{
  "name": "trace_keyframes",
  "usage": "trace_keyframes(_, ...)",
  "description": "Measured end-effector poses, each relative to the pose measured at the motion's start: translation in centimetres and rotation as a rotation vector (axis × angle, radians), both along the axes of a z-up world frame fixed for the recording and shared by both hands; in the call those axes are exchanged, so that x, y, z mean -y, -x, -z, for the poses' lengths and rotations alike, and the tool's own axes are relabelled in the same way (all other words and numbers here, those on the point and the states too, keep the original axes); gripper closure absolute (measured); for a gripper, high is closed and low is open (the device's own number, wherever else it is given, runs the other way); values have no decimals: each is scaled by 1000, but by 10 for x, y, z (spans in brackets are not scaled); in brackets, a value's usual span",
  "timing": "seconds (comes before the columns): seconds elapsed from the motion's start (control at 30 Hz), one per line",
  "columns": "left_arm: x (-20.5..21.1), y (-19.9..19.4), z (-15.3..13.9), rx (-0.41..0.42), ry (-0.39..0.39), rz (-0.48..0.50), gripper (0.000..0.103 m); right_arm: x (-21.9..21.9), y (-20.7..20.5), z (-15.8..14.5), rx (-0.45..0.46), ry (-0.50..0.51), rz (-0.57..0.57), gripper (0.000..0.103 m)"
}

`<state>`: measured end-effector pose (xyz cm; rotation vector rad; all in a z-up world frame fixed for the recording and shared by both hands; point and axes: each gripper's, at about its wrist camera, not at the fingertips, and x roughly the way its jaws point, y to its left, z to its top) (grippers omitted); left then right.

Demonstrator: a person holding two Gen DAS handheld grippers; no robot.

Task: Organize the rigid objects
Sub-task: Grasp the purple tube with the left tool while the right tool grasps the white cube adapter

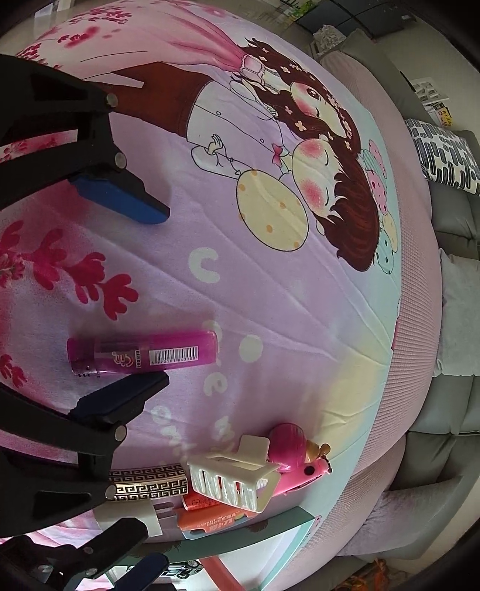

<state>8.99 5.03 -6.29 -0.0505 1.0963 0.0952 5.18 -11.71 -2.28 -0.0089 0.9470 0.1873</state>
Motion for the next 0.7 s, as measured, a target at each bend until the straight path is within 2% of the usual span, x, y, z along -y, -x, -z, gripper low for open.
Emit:
trace_keyframes(0.1, 0, -1, -1, 6, 17, 9, 32, -3, -1, 7, -30, 17, -7, 49)
trace_keyframes(0.4, -4, -1, -3, 20, 27, -6, 43, 2, -2, 13, -66, 23, 8, 50)
trace_keyframes(0.7, -1, -1, -2, 21, 0, 3, 43, -4, -5, 23, -97, 61, 4, 55)
